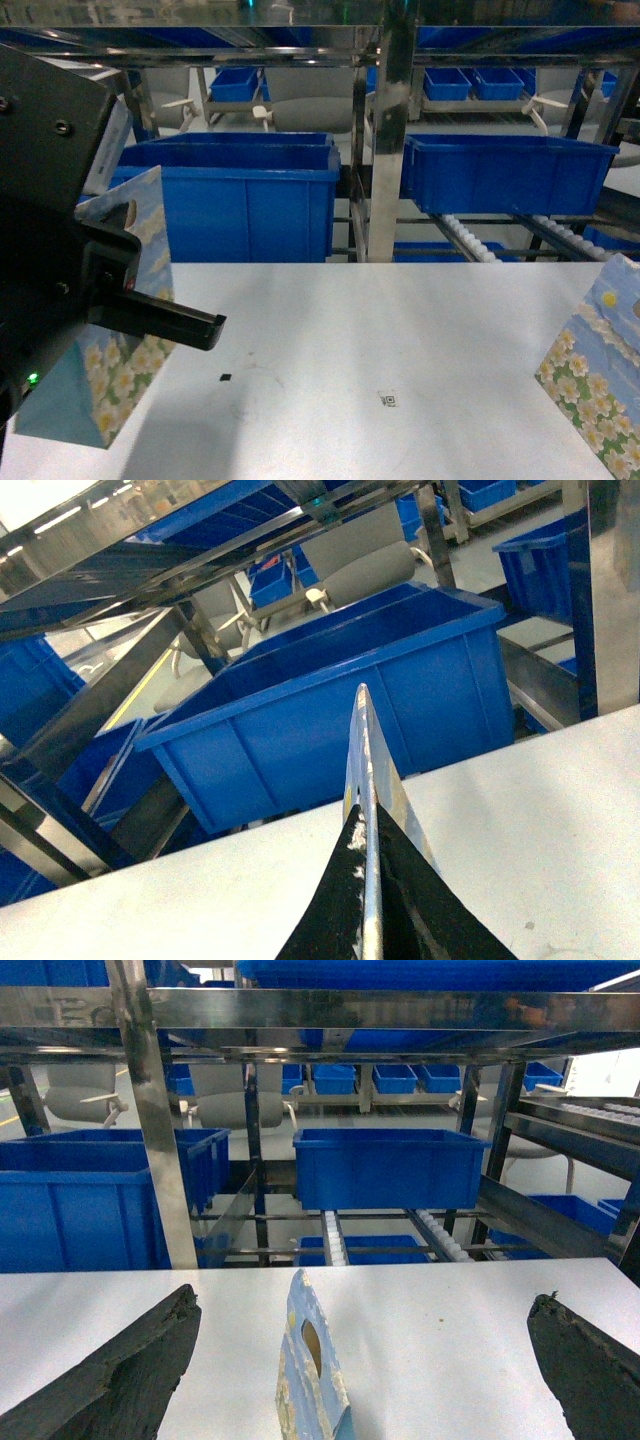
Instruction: Move flower gift bag to table near conveyor
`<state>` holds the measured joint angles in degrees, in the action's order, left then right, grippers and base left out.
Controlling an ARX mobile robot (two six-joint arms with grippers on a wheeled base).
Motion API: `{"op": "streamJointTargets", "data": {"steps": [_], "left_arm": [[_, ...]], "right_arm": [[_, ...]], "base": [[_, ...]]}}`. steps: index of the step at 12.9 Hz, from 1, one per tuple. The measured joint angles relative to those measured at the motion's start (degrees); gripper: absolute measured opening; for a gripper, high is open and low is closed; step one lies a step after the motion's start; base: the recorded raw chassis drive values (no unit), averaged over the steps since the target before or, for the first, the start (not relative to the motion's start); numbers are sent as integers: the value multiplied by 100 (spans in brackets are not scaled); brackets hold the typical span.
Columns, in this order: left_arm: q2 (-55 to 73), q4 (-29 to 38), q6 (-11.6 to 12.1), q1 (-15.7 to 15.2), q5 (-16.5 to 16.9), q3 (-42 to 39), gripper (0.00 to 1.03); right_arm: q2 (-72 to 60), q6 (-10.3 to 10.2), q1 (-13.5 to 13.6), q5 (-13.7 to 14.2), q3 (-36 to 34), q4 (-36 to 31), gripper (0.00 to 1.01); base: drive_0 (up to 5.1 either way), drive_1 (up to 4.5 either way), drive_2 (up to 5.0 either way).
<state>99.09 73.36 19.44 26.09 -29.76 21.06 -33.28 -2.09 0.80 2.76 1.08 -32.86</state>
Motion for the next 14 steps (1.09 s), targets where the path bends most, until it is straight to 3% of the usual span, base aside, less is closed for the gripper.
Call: {"op": "streamJointTargets", "data": {"steps": [4, 9, 12, 14], "left_arm": [[688, 2, -304, -81, 232, 809, 2], [1355, 0, -1327, 2, 269, 1239, 2], [1727, 4, -1777, 103, 98, 1311, 2], [1908, 2, -1954, 173, -55, 1220, 2]], "right_arm": [[0, 0, 0, 0, 0, 0, 98], [0, 0, 0, 0, 0, 2, 98], [0, 0, 0, 0, 0, 2, 98], [0, 0, 0, 0, 0, 2, 98]], "base": [[0, 0, 0], [0, 0, 0], [0, 0, 0], [0, 0, 0]]}}
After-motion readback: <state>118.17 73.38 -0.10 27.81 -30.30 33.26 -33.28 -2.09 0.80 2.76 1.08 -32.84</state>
